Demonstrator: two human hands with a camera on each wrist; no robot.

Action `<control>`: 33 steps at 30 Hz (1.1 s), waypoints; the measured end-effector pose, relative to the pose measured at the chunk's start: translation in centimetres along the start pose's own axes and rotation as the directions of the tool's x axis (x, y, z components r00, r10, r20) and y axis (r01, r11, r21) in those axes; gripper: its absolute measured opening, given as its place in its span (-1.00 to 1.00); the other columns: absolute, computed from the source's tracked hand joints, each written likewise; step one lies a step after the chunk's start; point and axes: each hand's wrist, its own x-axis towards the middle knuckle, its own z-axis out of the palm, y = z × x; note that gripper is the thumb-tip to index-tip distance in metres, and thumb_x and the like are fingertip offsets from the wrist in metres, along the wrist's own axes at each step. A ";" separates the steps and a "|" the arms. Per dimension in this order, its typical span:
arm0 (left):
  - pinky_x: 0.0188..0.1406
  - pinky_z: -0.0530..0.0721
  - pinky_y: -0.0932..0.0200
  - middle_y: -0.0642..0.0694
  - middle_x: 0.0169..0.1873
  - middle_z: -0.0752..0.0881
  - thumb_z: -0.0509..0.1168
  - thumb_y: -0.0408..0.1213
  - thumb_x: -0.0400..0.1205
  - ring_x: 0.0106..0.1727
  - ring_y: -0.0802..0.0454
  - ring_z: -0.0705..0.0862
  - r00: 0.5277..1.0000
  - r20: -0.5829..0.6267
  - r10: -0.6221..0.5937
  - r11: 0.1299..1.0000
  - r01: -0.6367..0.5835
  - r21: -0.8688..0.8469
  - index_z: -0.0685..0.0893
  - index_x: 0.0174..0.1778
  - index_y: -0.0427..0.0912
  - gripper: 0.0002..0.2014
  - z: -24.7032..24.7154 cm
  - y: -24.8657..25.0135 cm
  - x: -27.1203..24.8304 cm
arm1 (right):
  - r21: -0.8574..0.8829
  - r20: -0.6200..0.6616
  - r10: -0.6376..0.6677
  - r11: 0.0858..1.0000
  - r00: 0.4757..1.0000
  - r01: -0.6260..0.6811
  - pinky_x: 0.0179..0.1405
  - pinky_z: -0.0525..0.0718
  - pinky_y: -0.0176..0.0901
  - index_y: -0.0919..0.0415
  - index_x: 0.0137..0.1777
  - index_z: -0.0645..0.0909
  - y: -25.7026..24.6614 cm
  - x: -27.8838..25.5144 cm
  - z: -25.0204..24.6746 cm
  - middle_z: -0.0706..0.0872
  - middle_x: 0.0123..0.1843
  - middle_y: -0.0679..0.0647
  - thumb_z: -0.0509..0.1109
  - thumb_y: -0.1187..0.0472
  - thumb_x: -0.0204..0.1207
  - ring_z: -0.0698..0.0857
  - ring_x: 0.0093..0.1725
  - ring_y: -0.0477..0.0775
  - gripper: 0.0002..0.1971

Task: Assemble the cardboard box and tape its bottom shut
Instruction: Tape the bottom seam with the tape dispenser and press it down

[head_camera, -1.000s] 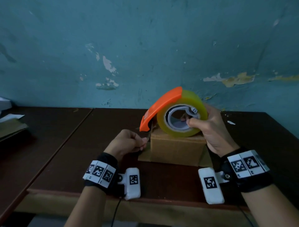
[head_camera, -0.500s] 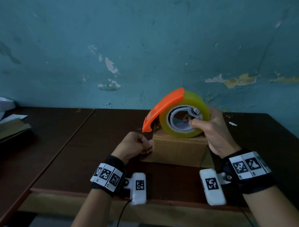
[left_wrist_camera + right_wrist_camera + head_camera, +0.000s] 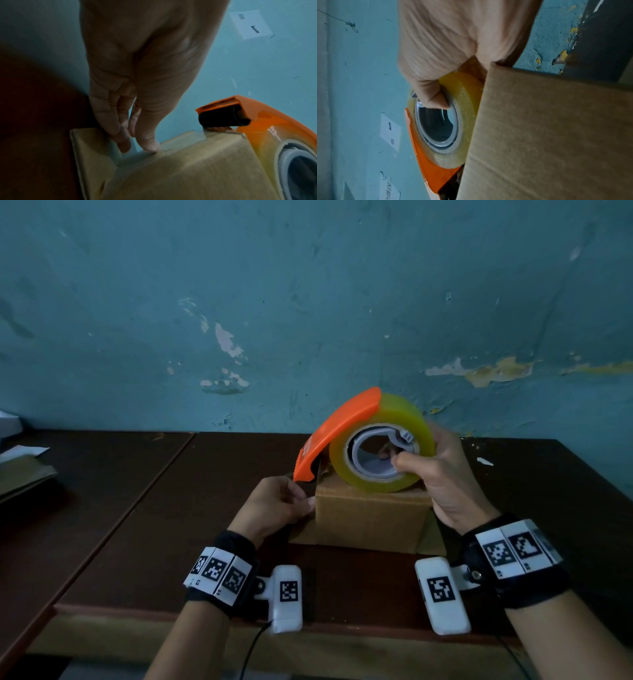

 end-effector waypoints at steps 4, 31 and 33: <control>-0.11 0.70 0.13 -0.33 0.06 0.78 0.49 -0.36 0.60 0.02 -0.10 0.75 1.000 -0.009 -0.008 1.000 0.008 -0.024 0.72 0.01 -0.25 -0.88 0.0 0.1 0.0 | -0.006 0.005 -0.002 1.000 1.000 0.002 -0.08 0.75 -0.20 0.35 0.01 0.70 0.1 0.0 0.0 0.81 -0.15 0.11 0.42 0.47 0.26 0.80 -0.08 0.06 -0.72; 0.50 0.58 -0.08 -0.22 0.52 0.63 0.54 -0.55 0.45 0.55 -0.18 0.58 0.870 0.178 0.461 0.764 -0.287 -0.577 0.33 0.70 -0.15 -0.11 2.7 0.7 -1.0 | -0.013 -0.025 0.009 1.000 1.000 -0.009 -0.05 0.75 -0.19 0.45 0.06 0.70 0.0 0.0 -0.1 0.81 -0.05 0.25 0.36 0.70 0.41 0.81 -0.01 0.12 -0.71; 0.38 0.65 0.06 -0.12 0.44 0.71 0.54 -0.52 0.47 0.48 -0.10 0.66 0.867 0.180 0.465 0.765 -0.291 -0.574 0.43 0.61 -0.06 -0.21 3.2 0.7 -1.1 | -0.024 -0.025 0.011 1.000 1.000 -0.012 -0.05 0.76 -0.17 0.48 0.07 0.69 0.0 0.0 -0.1 0.81 -0.02 0.34 0.33 0.72 0.42 0.81 -0.01 0.15 -0.70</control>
